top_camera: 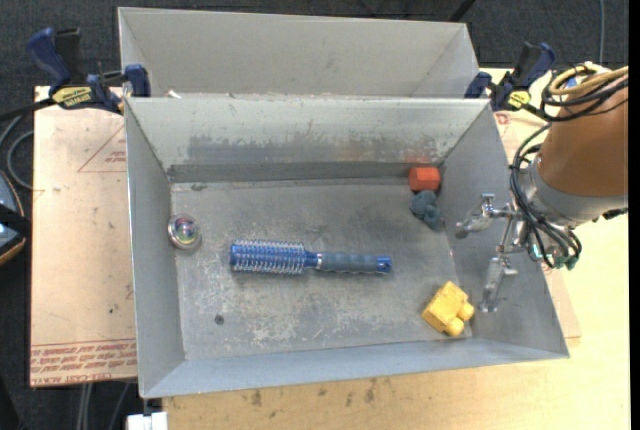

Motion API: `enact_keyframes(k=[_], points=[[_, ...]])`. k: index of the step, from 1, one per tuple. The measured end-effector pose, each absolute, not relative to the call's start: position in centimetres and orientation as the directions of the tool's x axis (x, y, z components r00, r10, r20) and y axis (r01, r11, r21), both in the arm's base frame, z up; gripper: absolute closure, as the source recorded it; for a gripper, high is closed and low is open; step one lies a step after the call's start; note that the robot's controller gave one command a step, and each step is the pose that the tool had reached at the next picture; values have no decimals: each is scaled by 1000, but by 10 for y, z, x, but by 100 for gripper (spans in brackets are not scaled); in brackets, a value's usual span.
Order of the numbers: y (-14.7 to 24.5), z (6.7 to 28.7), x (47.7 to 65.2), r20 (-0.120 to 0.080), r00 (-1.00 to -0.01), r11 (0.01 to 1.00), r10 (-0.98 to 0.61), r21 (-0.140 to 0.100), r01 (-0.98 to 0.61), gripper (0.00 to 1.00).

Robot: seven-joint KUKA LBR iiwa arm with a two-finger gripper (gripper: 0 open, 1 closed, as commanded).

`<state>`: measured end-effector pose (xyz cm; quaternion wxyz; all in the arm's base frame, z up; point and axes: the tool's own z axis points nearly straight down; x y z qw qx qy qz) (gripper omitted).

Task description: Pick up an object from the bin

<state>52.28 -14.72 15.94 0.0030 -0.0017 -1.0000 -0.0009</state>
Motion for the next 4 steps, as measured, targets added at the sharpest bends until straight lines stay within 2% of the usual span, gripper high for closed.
enact_keyframes(k=[1, 2, 3, 4], points=[[-140, 80, 533, 0, -961, 961, -278, 2, -278, 0], [-93, 75, 503, -21, -929, 929, -370, -12, -370, 0], [-92, 74, 502, -18, -929, 930, -369, -7, -369, 100], [-102, 209, 516, -10, -895, 895, -447, -6, -446, 100]])
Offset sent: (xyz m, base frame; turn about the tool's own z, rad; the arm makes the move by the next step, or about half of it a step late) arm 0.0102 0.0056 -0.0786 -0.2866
